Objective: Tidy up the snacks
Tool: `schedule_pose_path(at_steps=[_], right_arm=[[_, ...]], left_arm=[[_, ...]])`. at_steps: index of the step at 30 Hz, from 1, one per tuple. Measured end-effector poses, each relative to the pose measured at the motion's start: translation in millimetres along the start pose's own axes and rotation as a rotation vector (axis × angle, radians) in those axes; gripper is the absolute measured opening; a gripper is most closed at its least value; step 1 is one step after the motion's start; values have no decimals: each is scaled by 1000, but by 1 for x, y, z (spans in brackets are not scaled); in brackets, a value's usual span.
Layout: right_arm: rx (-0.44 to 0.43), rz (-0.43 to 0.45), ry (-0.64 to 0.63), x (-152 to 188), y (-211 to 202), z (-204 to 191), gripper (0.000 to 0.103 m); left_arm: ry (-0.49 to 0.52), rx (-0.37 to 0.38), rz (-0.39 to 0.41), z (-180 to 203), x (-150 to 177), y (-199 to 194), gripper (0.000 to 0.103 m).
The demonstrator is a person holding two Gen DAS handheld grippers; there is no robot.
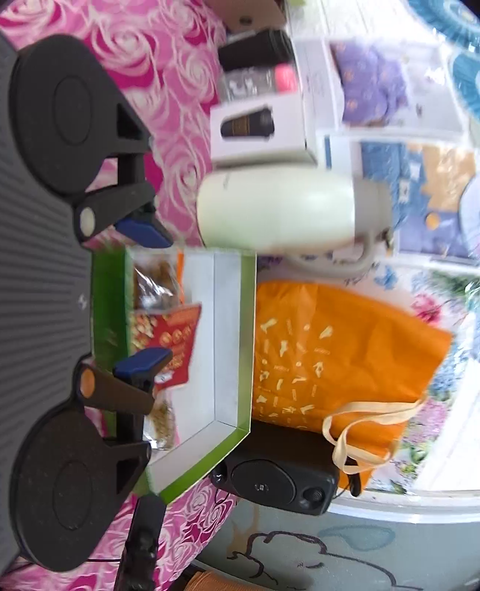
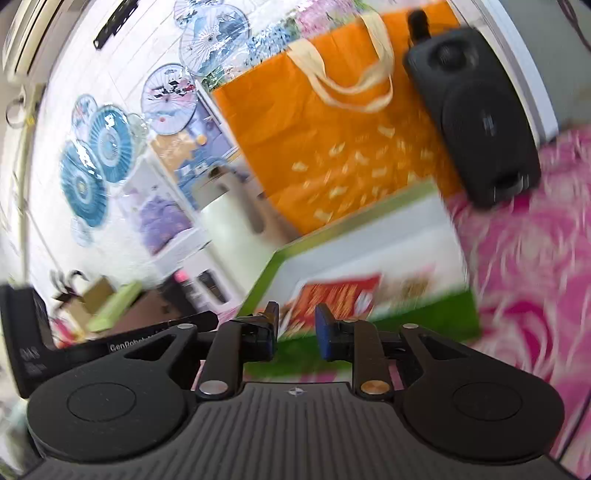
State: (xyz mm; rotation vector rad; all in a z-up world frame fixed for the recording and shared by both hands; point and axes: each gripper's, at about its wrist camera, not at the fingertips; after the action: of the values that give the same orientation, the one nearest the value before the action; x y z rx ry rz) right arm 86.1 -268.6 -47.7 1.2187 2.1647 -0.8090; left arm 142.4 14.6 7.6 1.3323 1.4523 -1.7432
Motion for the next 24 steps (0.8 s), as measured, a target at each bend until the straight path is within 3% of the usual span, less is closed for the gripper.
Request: schedule_pose_path(at_steps=[5,11,15,21,24], right_arm=[[-30,-64,187,27,-18,5,59],[2,-119,251,49,-9,4,58],[35,-148,291,50,8,6,58],[57,-164,366,50,18,18,58],[84,-118,314,50,4,17,76]], left_arm=[[-47,52,-57,-22,31,-15,61],[-168,216,-128,-26,53,-7,61],[-122,257,-187,-10,57,6,61],[-150,314,-187,-7,64,12,61],[-171,317,-192,-12,65,12,61]])
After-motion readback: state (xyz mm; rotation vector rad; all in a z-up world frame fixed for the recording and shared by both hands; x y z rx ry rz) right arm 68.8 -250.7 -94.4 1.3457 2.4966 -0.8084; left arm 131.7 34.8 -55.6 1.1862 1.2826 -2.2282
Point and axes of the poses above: each gripper's, at about its wrist camera, not at the fingertips, and y roughly the way its jaws point, z to its right, x to its underside, and after that the axes turned 10 degrees about y, right-handed
